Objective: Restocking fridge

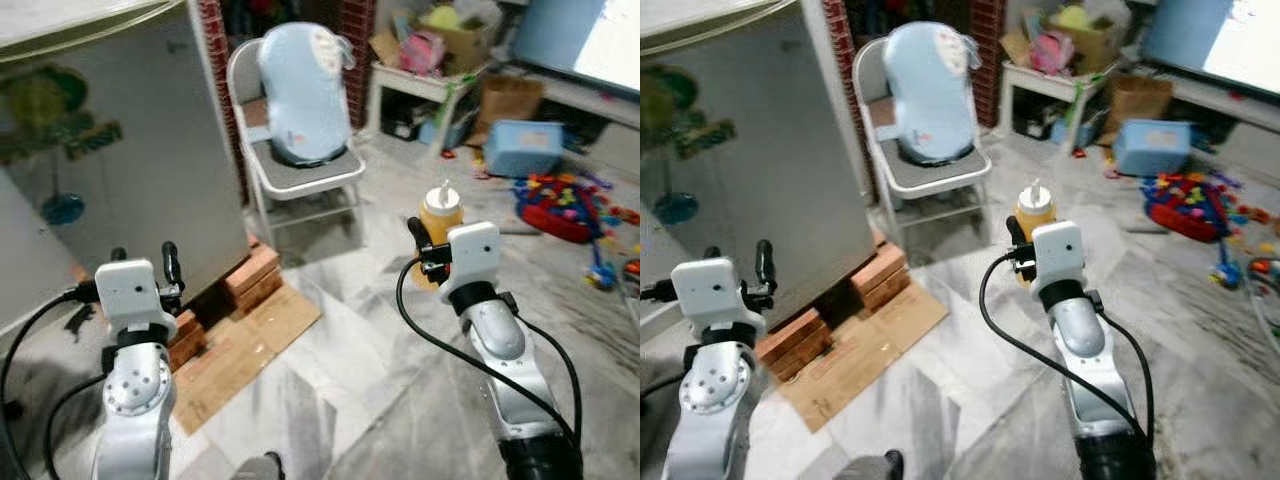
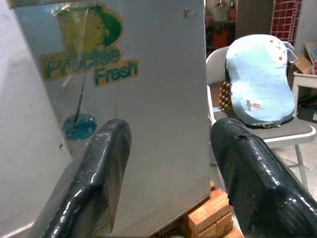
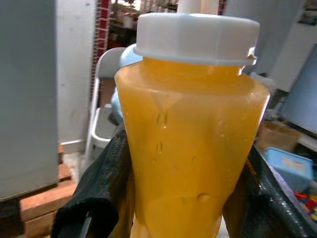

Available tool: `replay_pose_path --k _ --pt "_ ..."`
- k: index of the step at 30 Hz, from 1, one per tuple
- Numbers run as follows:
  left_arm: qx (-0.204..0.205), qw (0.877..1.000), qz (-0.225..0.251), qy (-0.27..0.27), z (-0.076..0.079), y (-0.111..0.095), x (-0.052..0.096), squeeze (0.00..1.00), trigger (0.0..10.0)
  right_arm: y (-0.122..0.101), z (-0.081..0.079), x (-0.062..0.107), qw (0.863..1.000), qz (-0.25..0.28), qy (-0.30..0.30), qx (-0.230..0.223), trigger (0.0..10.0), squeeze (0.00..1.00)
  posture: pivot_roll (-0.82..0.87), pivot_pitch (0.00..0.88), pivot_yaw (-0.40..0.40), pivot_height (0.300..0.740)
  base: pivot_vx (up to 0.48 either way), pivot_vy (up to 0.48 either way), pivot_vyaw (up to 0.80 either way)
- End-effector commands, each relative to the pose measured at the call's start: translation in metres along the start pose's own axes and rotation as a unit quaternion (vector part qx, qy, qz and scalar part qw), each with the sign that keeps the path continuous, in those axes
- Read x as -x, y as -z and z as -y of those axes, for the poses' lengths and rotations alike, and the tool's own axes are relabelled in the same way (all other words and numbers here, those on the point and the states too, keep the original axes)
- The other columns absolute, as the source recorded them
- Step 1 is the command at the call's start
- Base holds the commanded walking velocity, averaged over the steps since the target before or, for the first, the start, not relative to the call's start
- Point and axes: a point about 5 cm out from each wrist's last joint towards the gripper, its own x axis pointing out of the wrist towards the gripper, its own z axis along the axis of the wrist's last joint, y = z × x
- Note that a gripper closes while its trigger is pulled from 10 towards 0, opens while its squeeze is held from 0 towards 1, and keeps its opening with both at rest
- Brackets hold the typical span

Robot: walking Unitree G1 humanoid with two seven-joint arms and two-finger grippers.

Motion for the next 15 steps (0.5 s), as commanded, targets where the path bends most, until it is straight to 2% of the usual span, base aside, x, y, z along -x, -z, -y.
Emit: replay_pose_path --k 1,12,15 --pt "-0.004 1.000 0.000 0.009 0.0010 -0.0012 -0.0020 0.00 10.0 -0.0094 0.0004 -0.0035 1.000 0.017 0.002 -0.003 10.0 0.00 0.02 0.020 -0.002 0.740 0.000 0.000 0.80" --pt "-0.012 1.000 -0.007 0.011 0.0052 0.0024 -0.0033 0.00 10.0 -0.0121 -0.0007 -0.0046 1.000 0.020 -0.001 -0.004 10.0 0.00 0.02 0.024 -0.008 0.740 0.000 0.000 0.80" --pt "-0.010 1.000 -0.006 0.012 0.0078 0.0025 -0.0042 0.00 10.0 -0.0131 0.0029 -0.0063 0.999 0.019 0.010 0.031 10.0 0.00 0.01 0.024 -0.014 0.740 0.000 0.000 0.80"
